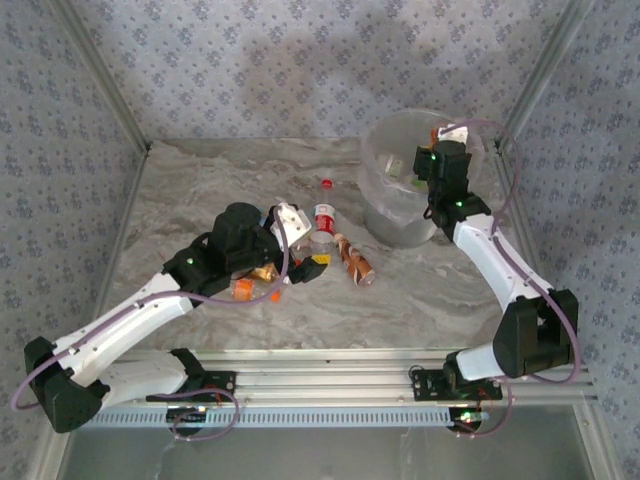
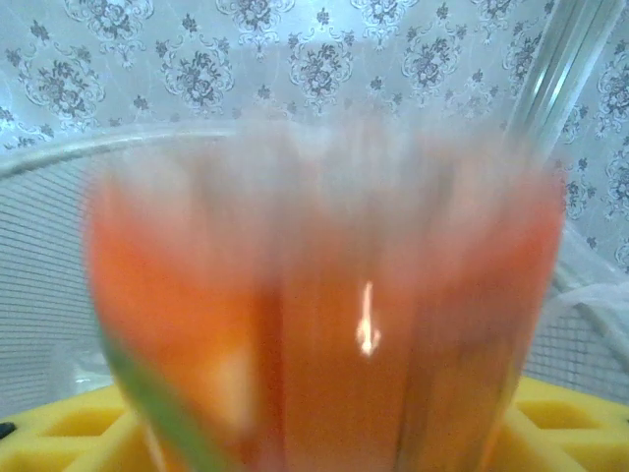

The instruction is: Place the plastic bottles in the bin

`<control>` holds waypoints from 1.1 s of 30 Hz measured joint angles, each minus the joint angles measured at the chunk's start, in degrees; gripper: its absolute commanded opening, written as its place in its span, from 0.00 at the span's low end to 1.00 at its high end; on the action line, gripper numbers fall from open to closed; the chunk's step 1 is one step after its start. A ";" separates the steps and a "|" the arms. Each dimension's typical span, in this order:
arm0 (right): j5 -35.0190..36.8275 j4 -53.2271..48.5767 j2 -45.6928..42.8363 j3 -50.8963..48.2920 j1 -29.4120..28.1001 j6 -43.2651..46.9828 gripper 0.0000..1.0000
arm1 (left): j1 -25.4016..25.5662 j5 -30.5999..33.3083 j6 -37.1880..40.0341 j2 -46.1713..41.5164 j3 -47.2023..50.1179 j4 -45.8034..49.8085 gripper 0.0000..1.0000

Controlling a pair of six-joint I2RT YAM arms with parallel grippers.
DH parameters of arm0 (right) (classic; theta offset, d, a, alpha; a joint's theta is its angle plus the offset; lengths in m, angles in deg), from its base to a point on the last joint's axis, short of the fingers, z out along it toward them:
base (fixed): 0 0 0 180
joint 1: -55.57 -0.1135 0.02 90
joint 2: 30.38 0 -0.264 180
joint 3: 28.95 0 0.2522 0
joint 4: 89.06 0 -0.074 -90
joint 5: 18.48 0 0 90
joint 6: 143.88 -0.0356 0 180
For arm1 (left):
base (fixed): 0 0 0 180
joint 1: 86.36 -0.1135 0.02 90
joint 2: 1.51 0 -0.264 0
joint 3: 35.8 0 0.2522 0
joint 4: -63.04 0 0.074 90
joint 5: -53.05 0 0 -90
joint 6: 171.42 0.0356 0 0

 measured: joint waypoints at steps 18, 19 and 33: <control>-8.92 -10.47 -6.05 8.33 -0.20 0.59 0.79 | 0.20 0.04 0.04 0.66 0.00 0.07 1.00; -9.99 -11.61 -7.26 8.96 -0.50 0.70 0.79 | 0.20 0.07 0.07 0.66 0.00 0.07 1.00; -28.26 -32.09 -21.14 11.72 -6.21 -1.62 0.79 | 0.20 1.84 0.61 0.59 0.00 0.55 1.00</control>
